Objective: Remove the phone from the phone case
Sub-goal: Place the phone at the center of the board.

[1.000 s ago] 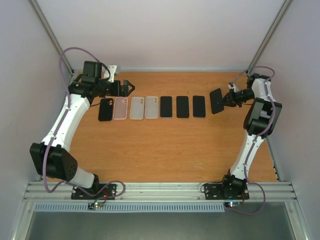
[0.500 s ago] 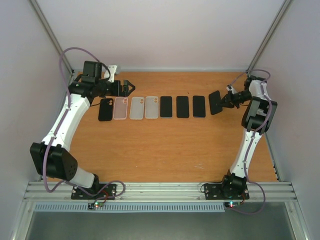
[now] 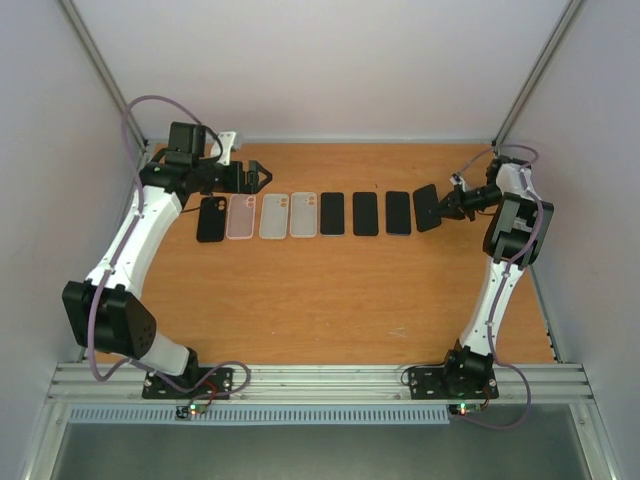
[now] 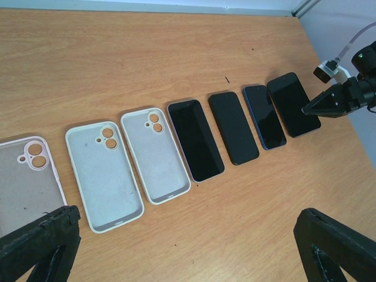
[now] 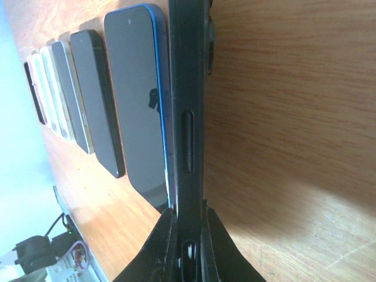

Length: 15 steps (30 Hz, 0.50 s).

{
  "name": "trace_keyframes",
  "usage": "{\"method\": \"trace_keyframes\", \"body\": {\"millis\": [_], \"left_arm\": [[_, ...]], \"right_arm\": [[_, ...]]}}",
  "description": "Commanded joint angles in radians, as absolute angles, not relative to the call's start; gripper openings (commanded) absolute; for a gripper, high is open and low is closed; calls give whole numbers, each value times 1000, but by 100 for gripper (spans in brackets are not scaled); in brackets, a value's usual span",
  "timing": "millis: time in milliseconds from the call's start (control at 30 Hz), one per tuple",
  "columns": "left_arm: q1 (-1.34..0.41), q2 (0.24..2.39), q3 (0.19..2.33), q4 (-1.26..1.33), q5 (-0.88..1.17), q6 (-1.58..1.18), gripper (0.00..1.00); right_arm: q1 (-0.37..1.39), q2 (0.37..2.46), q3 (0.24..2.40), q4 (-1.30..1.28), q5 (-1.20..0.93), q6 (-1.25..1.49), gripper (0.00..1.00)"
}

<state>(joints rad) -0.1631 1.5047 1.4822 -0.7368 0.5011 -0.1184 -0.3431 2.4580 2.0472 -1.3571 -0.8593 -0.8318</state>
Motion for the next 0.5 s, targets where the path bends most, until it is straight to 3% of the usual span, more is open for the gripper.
{"method": "trace_keyframes", "body": {"millis": [0,467], "left_arm": [[-161,1517,1488,-704,520,-109,99],[-161,1509,1485,-704,506,-106,99]], "right_arm": [[-342,2413,2004,-1354,-851,-836,5],[-341,2400,1982,-1320,-772,-825,21]]}}
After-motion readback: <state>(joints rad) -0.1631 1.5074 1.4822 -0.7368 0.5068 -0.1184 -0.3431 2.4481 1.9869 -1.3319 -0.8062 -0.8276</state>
